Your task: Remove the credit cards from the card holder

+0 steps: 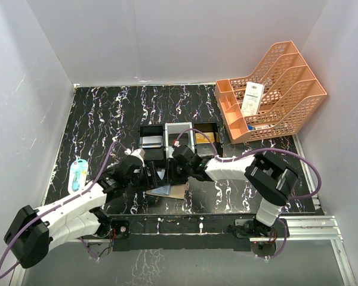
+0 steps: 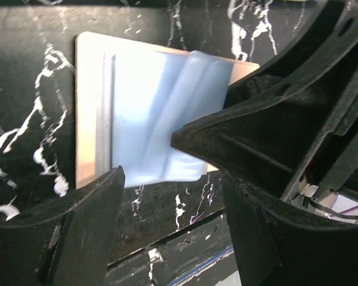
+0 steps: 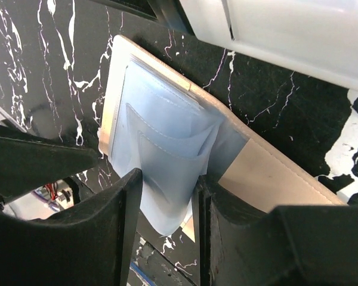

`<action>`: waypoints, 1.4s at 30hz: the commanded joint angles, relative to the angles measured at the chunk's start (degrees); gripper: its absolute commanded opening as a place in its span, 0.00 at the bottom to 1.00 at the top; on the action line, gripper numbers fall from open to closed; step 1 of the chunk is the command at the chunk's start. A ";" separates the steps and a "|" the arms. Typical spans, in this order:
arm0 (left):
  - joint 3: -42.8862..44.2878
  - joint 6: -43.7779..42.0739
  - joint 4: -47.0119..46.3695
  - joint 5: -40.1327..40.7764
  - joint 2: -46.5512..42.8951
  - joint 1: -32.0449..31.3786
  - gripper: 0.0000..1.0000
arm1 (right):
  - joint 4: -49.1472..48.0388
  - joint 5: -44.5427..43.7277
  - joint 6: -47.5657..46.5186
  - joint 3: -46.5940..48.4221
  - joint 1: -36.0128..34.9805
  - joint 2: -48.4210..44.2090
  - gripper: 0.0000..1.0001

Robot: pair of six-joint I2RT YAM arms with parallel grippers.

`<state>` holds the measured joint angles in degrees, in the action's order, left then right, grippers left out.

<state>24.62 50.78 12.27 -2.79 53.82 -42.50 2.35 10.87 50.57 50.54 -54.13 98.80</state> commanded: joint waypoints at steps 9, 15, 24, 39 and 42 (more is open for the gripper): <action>3.84 -2.33 5.21 7.76 -4.45 -0.39 0.61 | 5.93 0.14 0.41 2.06 0.43 -0.96 0.50; 7.98 9.32 26.91 24.18 -16.52 -0.24 0.69 | 17.84 -6.44 -3.54 13.01 -1.36 3.84 0.66; 9.76 12.56 32.17 26.12 -19.70 -0.23 0.70 | 31.22 -16.55 -2.40 24.56 -4.85 11.45 0.80; 10.80 12.41 33.14 26.16 -18.82 -0.25 0.70 | 35.75 -22.61 0.96 28.29 -8.89 16.90 0.66; 10.77 12.34 32.89 25.95 -18.84 -0.21 0.70 | 33.31 -21.48 0.84 26.52 -8.80 15.56 0.56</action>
<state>33.34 62.89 44.01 21.67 35.44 -42.72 37.04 -11.05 50.06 80.66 -62.98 113.58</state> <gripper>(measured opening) 0.702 0.616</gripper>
